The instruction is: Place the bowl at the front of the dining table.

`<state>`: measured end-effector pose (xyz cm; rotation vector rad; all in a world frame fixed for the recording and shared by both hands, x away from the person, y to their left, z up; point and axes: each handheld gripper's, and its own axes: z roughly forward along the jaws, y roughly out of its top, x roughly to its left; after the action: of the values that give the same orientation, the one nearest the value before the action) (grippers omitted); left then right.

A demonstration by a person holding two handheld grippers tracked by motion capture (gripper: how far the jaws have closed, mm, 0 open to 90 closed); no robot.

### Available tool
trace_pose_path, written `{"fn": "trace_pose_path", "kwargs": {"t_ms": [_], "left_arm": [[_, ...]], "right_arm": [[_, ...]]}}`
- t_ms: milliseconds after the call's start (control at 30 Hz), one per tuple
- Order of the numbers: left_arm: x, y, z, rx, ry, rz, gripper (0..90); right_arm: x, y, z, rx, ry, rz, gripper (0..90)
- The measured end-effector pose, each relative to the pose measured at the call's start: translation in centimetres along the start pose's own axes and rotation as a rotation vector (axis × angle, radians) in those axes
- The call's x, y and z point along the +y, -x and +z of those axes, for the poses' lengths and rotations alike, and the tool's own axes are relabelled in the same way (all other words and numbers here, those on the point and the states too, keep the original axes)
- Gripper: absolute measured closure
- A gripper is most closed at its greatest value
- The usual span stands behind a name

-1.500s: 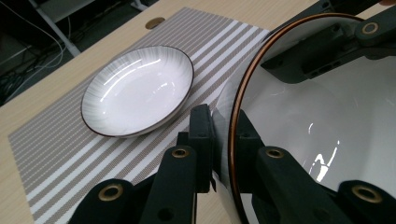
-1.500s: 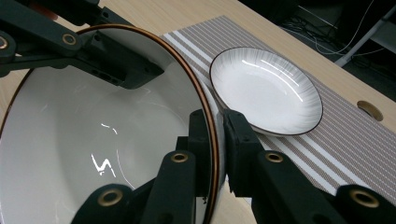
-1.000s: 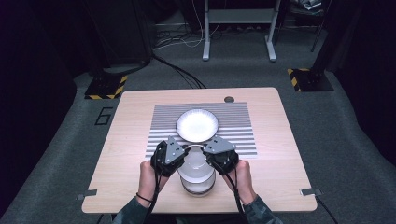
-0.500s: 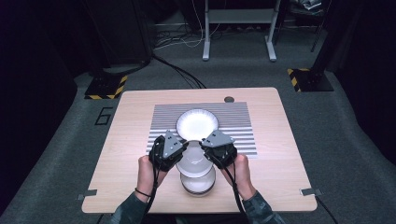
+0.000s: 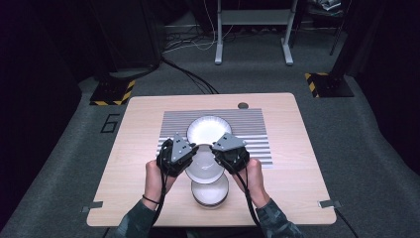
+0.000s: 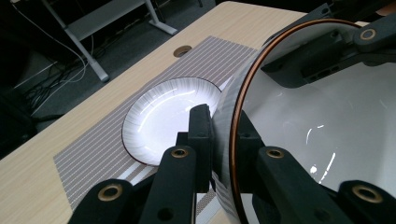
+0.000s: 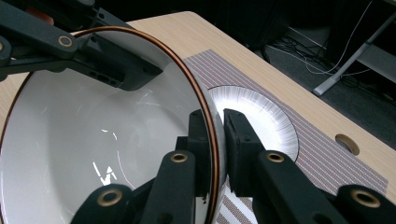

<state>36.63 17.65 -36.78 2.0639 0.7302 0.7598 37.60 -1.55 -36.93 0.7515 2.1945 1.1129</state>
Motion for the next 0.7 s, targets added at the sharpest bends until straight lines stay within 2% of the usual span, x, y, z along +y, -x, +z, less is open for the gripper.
{"fn": "trace_pose_path", "kwargs": {"t_ms": [700], "left_arm": [[0.82, -0.83, 0.22, 0.009, 0.01, 0.003, 82.1]], "right_arm": [[0.87, 0.62, 0.26, -0.01, 0.008, 0.007, 81.8]]}}
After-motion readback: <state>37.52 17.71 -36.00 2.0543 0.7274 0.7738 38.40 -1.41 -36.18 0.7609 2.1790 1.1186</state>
